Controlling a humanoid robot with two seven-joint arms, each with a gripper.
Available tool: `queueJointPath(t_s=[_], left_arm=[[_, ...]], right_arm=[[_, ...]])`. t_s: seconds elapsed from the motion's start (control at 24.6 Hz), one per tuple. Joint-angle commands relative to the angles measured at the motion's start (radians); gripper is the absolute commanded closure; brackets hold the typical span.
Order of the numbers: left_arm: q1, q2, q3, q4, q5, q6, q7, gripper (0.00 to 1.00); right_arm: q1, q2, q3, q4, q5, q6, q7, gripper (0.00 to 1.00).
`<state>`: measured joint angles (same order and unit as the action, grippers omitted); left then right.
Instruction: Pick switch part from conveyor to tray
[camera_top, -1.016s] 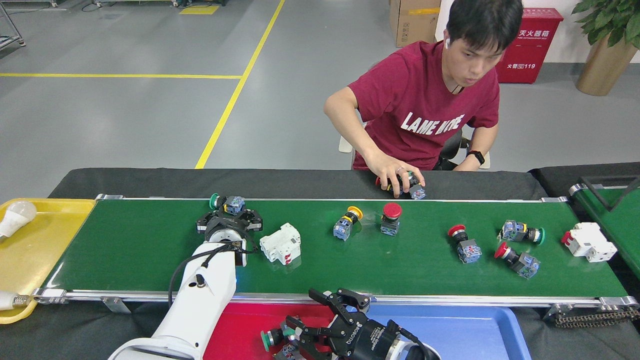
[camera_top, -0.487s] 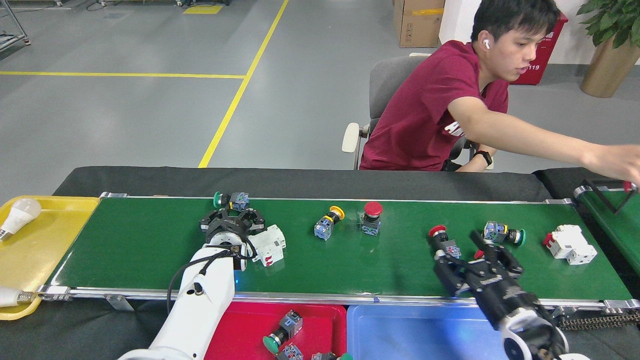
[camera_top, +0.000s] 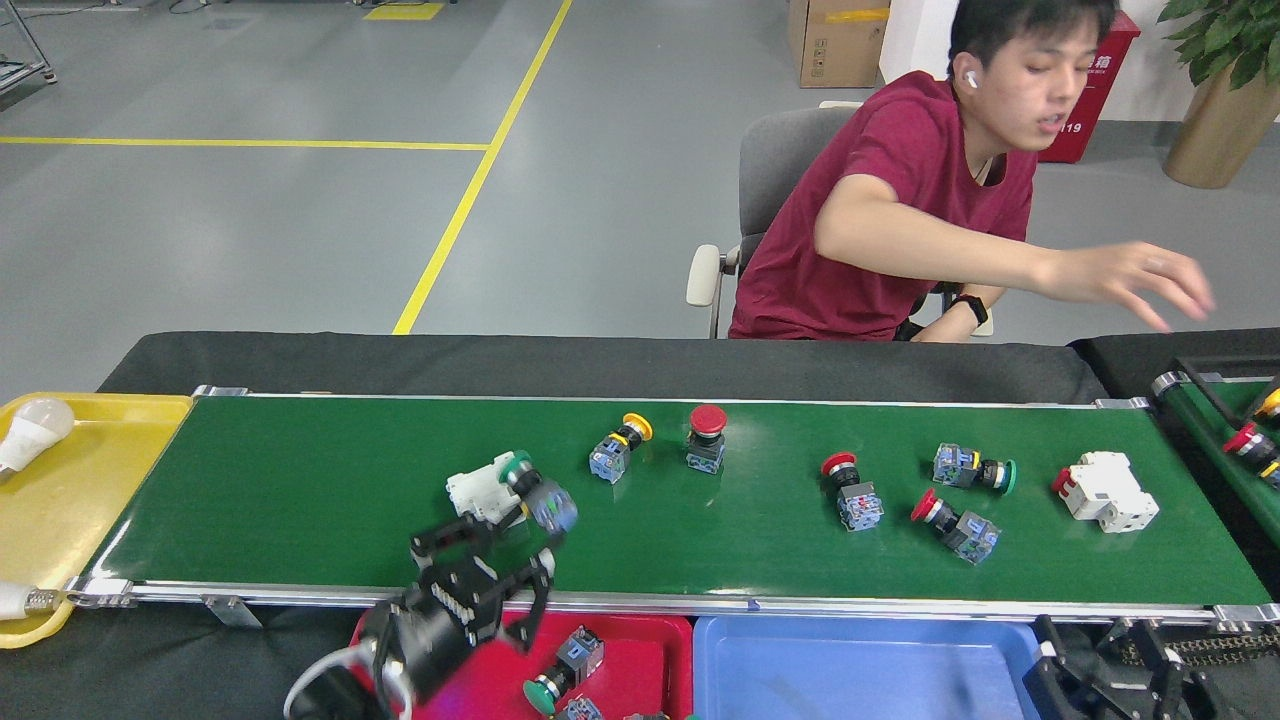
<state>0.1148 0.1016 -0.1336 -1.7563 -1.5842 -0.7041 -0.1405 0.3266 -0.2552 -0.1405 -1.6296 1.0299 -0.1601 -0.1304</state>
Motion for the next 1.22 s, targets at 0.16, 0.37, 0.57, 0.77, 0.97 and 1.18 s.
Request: queueJointPath(t_s=[0.16, 0.37, 0.57, 0.77, 0.97, 1.18], left_arm=[[0.008, -0.013, 0.095, -0.009, 0.009, -0.014, 0.013, 0.00], [0.009, -0.069, 0.266, -0.002, 0.004, 0.034, 0.013, 0.00], [-0.001, -0.080, 0.345, 0.018, 0.001, 0.256, 0.013, 0.00], [-0.009, -0.083, 0.332, 0.037, -0.005, 0.298, 0.013, 0.00], [-0.053, -0.095, 0.332, 0.101, -0.005, 0.327, 0.010, 0.00], [-0.116, -0.086, 0.330, 0.178, -0.006, 0.362, 0.010, 0.00]], right_arm=[[-0.035, 0.004, 0.027, -0.027, 0.002, -0.007, 0.029, 0.03], [-0.090, 0.004, 0.067, -0.026, 0.010, -0.004, 0.133, 0.05], [-0.210, 0.002, 0.177, -0.009, 0.067, 0.152, 0.219, 0.06], [-0.348, 0.005, 0.315, 0.093, 0.070, 0.218, 0.279, 0.14], [-0.388, -0.003, 0.390, 0.140, 0.062, 0.152, 0.284, 0.82], [-0.391, 0.002, 0.389, 0.128, 0.038, 0.057, 0.276, 0.98]])
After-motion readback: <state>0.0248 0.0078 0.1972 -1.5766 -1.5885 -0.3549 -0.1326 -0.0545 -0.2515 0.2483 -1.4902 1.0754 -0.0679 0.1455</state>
